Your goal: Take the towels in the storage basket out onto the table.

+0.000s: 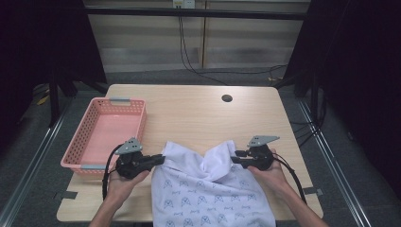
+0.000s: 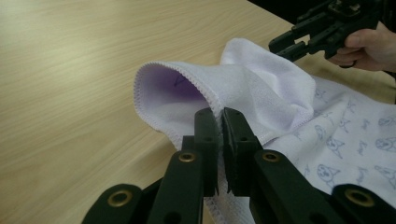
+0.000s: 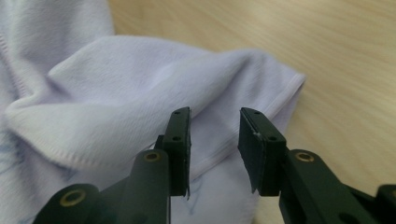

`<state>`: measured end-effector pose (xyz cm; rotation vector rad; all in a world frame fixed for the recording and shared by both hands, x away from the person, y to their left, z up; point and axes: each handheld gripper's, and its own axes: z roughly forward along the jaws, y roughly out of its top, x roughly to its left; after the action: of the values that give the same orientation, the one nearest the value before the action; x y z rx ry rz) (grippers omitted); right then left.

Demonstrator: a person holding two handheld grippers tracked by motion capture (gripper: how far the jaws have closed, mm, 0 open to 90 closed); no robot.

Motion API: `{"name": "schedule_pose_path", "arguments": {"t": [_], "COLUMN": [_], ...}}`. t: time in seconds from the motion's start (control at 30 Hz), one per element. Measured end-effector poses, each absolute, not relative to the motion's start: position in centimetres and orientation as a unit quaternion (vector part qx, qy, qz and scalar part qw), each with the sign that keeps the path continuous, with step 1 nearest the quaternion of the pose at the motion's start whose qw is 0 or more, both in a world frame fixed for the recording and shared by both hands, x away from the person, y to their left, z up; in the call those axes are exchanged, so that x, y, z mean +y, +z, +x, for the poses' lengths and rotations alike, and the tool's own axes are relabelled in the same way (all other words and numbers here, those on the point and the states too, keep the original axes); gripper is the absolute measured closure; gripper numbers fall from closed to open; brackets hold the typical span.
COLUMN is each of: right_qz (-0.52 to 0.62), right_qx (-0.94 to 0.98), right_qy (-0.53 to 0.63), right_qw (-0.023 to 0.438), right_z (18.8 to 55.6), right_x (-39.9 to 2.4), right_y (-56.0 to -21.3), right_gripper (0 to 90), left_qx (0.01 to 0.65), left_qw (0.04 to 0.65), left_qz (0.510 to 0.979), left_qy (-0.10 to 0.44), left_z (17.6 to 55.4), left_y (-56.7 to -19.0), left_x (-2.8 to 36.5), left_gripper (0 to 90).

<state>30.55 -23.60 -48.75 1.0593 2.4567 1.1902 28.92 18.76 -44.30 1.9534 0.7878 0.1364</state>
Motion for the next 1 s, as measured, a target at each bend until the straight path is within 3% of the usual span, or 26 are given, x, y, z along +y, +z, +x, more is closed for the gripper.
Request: {"name": "schedule_pose_path", "arguments": {"t": [0.33,0.43,0.47,0.53,0.77,1.0], "right_qz": [0.33,0.326,0.325,0.339,0.372,0.403], "right_qx": [0.856,0.858,0.861,0.859,0.836,0.802], "right_qy": [0.385,0.378,0.369,0.364,0.385,0.415], "right_qw": [0.103,0.118,0.13,0.122,0.121,0.148], "right_z": [30.4,30.1,30.0,29.9,28.5,27.6], "right_x": [-22.3,-22.2,-22.2,-22.5,-26.3,-30.2], "right_y": [-50.3,-50.3,-50.2,-50.0,-48.2,-46.2], "right_gripper": [62.7,68.6,79.4,85.4,87.4,87.4], "left_qx": [0.334,0.335,0.338,0.34,0.336,0.319], "left_qw": [0.472,0.472,0.473,0.474,0.475,0.439], "left_qz": [0.815,0.814,0.813,0.811,0.812,0.84], "left_qy": [0.048,0.044,0.045,0.045,0.037,0.023], "left_z": [29.3,29.4,29.4,29.6,30.1,31.1], "left_y": [-45.8,-45.9,-46.0,-46.0,-46.1,-47.7], "left_x": [18.3,18.5,18.6,18.7,18.3,16.4], "left_gripper": [83.1,82.0,81.5,79.9,87.2,78.9]}}
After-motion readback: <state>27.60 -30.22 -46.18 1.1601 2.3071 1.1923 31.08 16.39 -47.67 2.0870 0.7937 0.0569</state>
